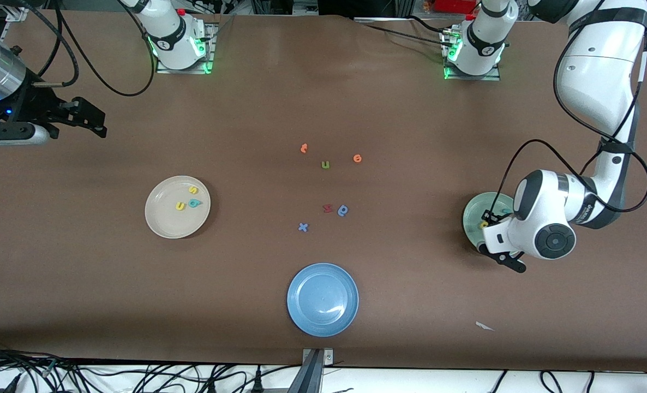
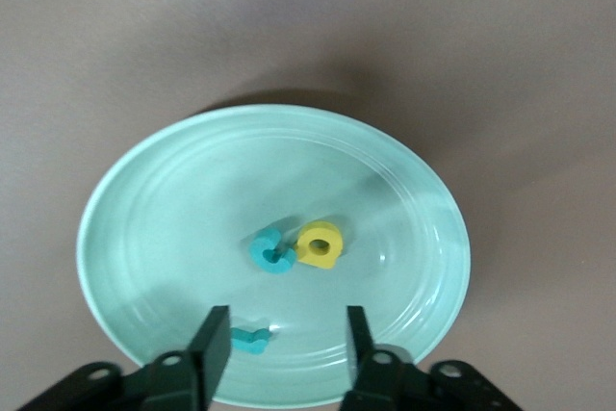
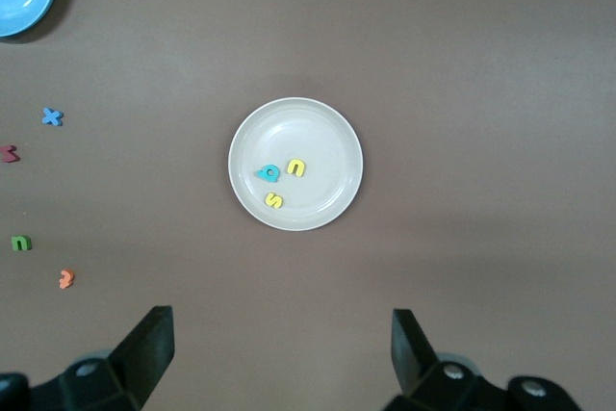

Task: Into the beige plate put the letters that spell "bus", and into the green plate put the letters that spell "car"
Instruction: 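Carry the teal c to the green plate and release it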

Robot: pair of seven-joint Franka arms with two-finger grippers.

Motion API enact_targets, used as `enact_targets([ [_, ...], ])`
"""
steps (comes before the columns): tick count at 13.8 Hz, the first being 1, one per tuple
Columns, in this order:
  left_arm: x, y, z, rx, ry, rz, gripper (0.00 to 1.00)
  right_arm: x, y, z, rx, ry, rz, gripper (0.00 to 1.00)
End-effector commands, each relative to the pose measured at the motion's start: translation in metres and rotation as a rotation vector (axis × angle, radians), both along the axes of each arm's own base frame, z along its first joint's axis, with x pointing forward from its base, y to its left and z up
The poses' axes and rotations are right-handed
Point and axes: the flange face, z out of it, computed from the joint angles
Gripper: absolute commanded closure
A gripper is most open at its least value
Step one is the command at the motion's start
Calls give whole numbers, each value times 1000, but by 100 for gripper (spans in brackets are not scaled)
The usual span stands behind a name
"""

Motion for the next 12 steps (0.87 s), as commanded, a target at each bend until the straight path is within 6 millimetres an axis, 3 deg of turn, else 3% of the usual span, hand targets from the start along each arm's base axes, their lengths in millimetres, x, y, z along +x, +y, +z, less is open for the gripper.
enact_targets([
  [1,1,-4,43,20,-24,-11,0,-3,4,5,12,0,5,0],
  [8,-3,21,116,94,-110,204,0,-4,3,6,11,3,13,0],
  [10,-10,27,140,72,-124,243,0,-3,3,6,12,0,15,0],
  [12,-27,34,177,32,-150,295,0,-3,4,6,12,-3,15,0],
])
